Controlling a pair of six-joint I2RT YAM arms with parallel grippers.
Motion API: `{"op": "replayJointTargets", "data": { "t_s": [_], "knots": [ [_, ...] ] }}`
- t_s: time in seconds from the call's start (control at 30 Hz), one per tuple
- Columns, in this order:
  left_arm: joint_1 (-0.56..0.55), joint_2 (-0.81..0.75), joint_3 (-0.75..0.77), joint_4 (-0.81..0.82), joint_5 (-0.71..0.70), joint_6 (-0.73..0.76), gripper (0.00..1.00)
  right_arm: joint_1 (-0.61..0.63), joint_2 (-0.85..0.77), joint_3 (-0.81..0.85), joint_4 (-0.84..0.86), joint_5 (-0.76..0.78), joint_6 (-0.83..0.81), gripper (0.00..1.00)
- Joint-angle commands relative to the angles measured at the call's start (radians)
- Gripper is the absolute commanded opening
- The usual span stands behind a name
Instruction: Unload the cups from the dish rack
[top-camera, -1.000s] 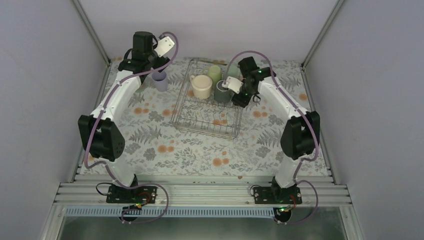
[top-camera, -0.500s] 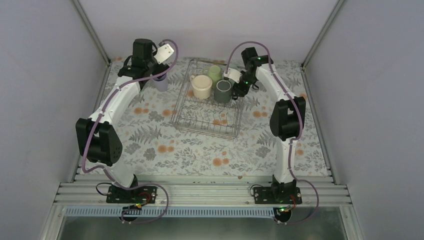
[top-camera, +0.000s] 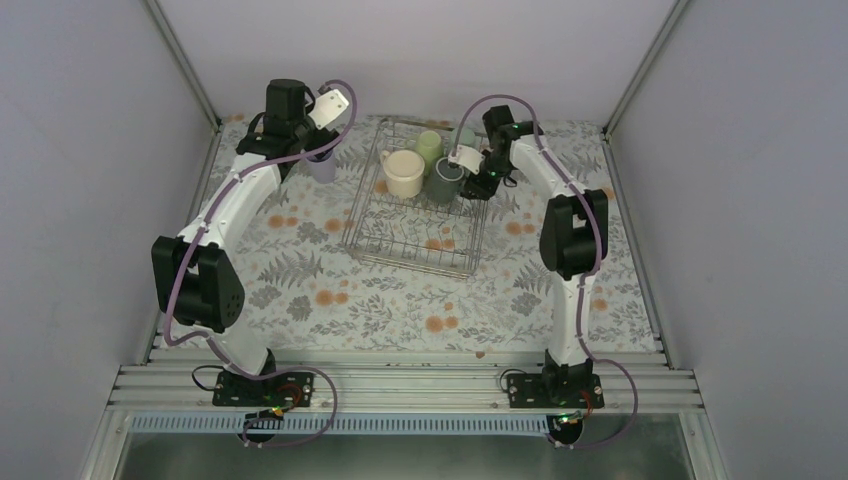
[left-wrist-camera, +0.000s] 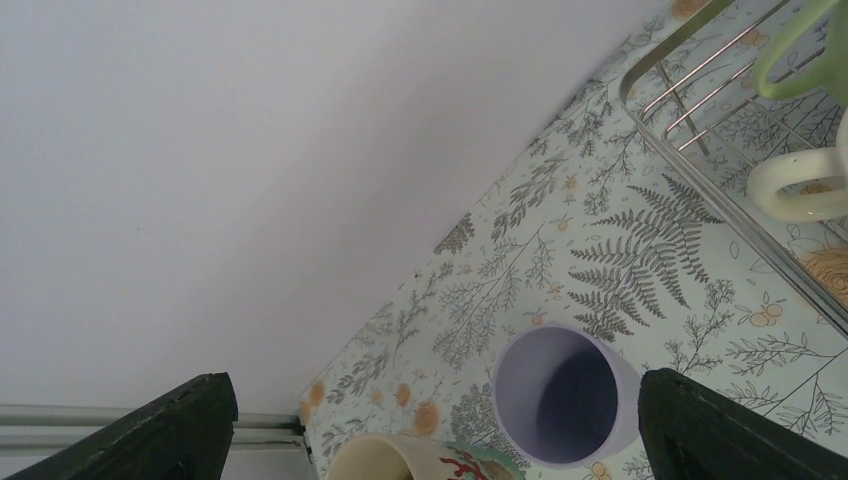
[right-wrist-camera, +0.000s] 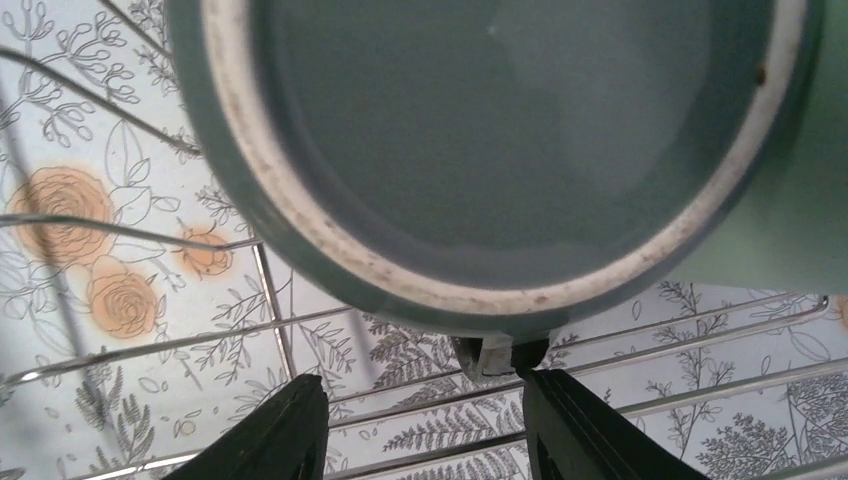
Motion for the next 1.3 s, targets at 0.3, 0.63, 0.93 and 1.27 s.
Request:
{"op": "replayJointTargets", "data": {
  "t_s": [0.3, 0.63, 0.93, 1.27],
  "knots": [
    [0.0, -0.037, -0.01, 0.02, 0.024, -0.021, 1.0, -0.002, 0.047, 0.065, 0.075, 0.024, 0.019, 0.53],
    [-0.001, -0.027, -0.012, 0.021, 0.042, -0.028, 1.0, -0.007, 0.166, 0.207, -0.023, -0.087, -0.009, 0.5],
    [0.0, -0.031, -0.018, 0.017, 0.052, -0.033, 1.0, -0.007, 0.173, 0.2, -0.019, -0.116, 0.005, 0.18],
    [-0.001, -0.13, -0.093, 0.055, 0.571, -0.24, 1.0, -0.012, -0.027, 0.152, -0.042, -0.197, 0.063, 0.04]
  ]
}}
